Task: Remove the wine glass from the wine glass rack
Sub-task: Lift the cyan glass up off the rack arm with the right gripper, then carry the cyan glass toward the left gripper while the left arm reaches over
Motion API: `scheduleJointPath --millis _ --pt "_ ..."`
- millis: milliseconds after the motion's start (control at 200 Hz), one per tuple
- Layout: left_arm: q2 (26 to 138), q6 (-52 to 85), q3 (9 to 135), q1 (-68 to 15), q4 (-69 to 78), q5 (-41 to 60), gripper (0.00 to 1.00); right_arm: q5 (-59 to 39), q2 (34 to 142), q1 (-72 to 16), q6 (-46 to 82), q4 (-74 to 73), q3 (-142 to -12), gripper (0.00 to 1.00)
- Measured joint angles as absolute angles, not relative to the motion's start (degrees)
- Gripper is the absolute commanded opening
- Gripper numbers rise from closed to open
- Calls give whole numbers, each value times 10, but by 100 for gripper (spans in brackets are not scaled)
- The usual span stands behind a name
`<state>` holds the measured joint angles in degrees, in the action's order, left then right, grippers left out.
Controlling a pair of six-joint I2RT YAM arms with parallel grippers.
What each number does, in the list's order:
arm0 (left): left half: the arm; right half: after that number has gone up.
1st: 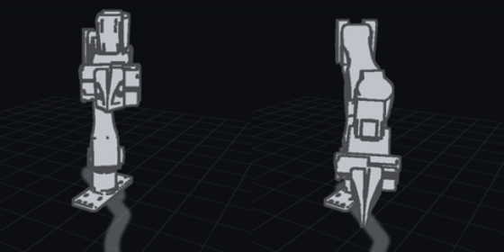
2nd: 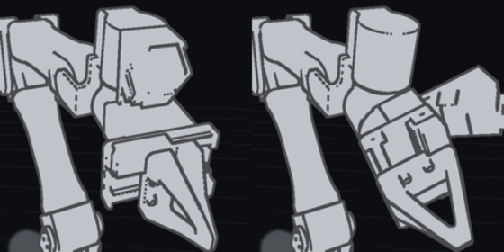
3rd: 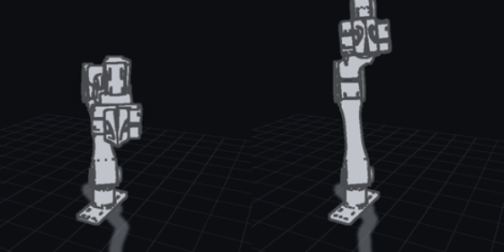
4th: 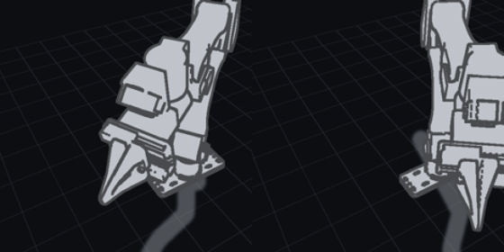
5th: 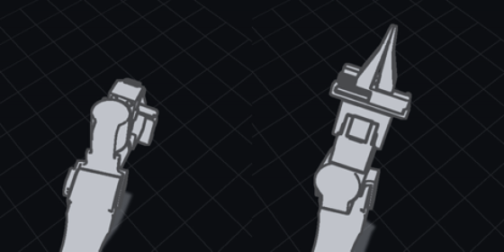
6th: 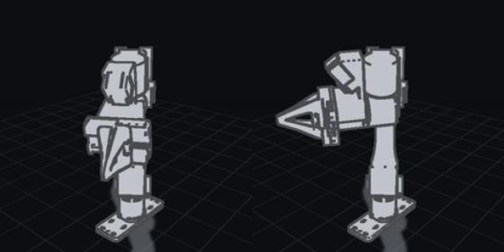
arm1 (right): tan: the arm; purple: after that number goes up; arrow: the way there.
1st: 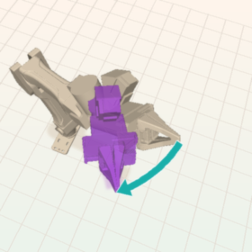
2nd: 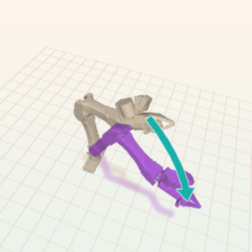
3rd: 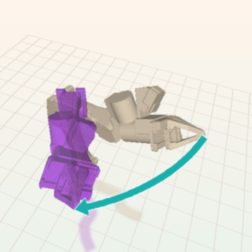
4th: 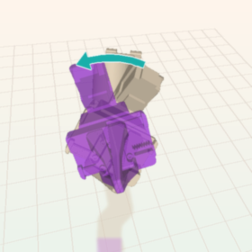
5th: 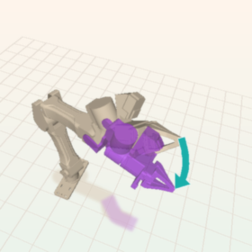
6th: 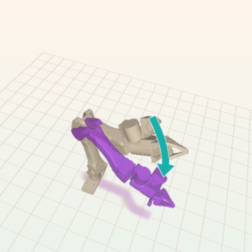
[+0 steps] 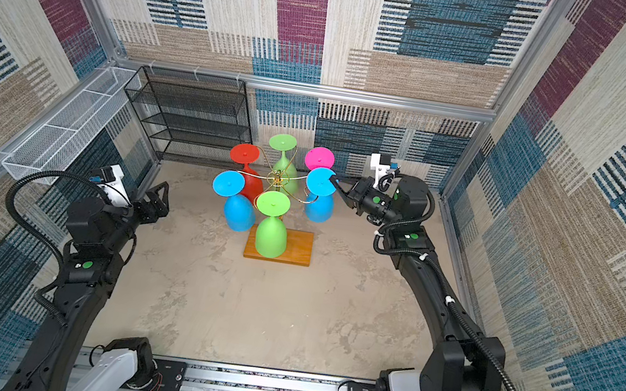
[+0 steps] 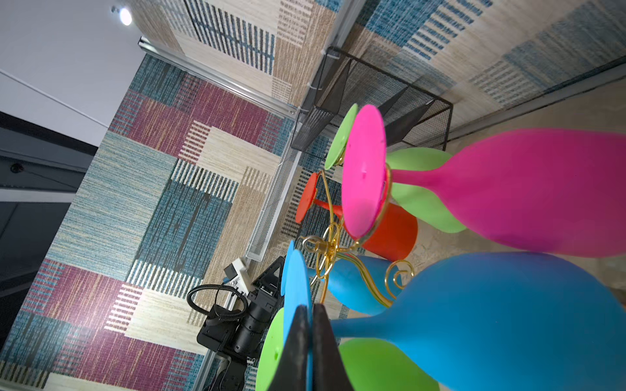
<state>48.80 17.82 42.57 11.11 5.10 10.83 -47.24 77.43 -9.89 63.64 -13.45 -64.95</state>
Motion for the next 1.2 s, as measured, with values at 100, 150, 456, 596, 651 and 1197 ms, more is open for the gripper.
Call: scheduleJointPath --millis 100,150,456,596,651,1197 --pt "489 178 426 111 51 108 91 -465 750 -83 640 -131 -635 0" --pt "489 178 428 111 48 108 89 -464 735 -76 637 -123 -630 0" --pt "490 193 544 111 5 206 71 -419 648 -52 563 -35 -640 0" --pt "513 251 601 107 10 313 64 -392 634 -52 493 10 -686 0" --pt "528 278 616 98 22 355 61 -383 632 -52 463 22 -703 0" --pt "770 408 801 -182 146 501 52 -418 701 -153 294 61 -832 0"
